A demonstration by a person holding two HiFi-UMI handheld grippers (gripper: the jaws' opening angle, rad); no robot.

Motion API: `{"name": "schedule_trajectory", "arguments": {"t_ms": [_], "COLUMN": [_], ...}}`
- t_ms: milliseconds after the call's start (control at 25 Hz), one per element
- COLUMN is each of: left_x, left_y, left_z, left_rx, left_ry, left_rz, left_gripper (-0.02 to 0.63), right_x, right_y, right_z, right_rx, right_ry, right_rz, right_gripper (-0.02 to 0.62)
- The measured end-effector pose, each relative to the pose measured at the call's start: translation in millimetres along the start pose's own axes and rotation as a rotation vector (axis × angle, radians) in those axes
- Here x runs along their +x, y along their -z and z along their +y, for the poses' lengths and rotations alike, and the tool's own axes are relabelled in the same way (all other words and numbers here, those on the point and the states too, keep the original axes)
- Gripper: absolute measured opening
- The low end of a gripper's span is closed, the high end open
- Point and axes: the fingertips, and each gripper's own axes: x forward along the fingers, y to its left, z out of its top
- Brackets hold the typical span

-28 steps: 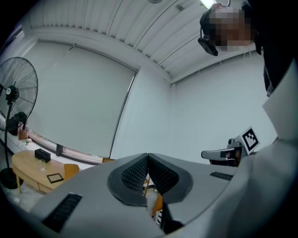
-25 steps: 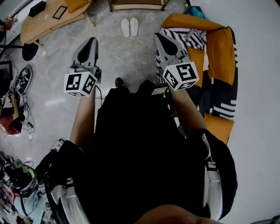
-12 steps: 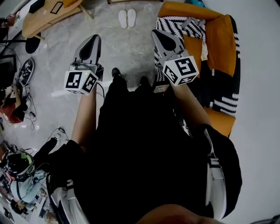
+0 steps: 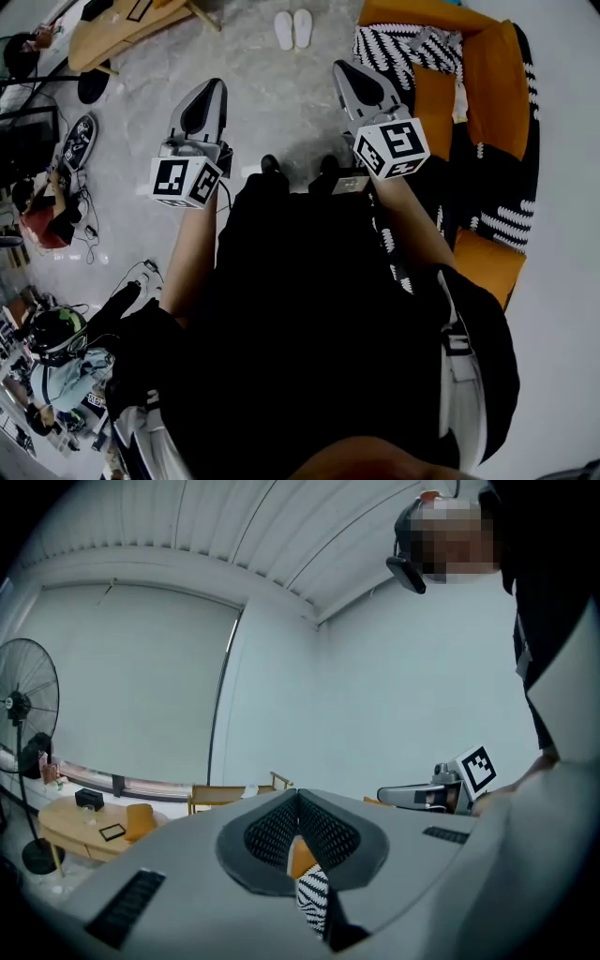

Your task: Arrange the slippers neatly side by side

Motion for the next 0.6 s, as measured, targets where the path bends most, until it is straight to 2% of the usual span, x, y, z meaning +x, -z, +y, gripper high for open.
{"name": "schedule_trajectory", "arguments": {"t_ms": [400,600], "left_x": [-10,-21], "left_y": [1,17], "left_z": [40,67], "left_rx": [-0.025,-0.066], "left_ry": [0.024,0.005], "left_rz": [-0.050,-0.020], "left_gripper": [0.017,0.017], "right_x": [8,20], "right_y": [-13,-6], "right_z": [22,26], "right_rx": [-0.063,-0.074], "right_ry": [0.110,0.133], "right_rz": [-0.008,0.011], "right_gripper": [0.031,0.031]}}
